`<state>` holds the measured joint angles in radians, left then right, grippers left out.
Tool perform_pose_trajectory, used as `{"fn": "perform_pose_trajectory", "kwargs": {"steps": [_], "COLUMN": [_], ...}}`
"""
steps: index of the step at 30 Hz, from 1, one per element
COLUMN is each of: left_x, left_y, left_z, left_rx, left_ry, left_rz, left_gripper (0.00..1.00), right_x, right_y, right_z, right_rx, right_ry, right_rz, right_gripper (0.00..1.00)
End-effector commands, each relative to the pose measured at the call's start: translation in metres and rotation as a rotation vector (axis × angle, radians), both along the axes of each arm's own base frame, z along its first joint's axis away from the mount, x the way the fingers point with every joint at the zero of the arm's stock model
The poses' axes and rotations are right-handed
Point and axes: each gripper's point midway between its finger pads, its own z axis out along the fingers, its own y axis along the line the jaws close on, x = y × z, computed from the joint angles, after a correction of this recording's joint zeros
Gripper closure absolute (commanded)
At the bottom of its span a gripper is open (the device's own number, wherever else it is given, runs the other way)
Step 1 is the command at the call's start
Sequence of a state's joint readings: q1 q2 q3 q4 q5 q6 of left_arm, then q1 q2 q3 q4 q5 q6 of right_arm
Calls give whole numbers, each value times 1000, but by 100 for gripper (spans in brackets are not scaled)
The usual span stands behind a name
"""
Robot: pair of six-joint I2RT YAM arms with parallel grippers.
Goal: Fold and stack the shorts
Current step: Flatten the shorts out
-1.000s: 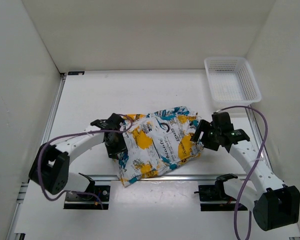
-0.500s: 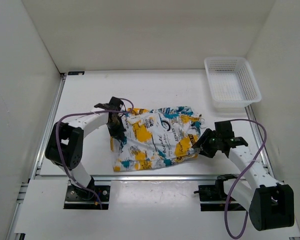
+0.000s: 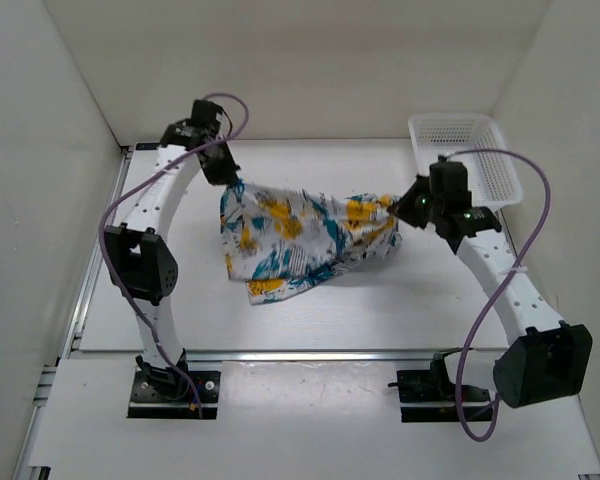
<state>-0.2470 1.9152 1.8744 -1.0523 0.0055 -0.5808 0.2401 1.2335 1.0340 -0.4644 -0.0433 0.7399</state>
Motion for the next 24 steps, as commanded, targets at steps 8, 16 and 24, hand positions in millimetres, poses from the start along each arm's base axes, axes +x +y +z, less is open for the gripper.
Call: {"fn": "perform_pose_trajectory", "kwargs": {"steps": [8,16,24], "left_x": [-15,-100,-56], "left_y": [42,66,32], "left_z": [68,118,26], "left_rx": [51,129,60], "left_ry": [-80,-147,47], "left_rz": [18,-87,-177], "left_gripper": [90,90,41], "right_x": [-21,-77,-74], "right_y": [-10,-41,-44], "right_z": [19,22,-51], "right_rx": [-127,-214,-267], "right_ry": [-44,-59,98], "right_rz": [7,-8,-20], "right_gripper": [100,100,100]}}
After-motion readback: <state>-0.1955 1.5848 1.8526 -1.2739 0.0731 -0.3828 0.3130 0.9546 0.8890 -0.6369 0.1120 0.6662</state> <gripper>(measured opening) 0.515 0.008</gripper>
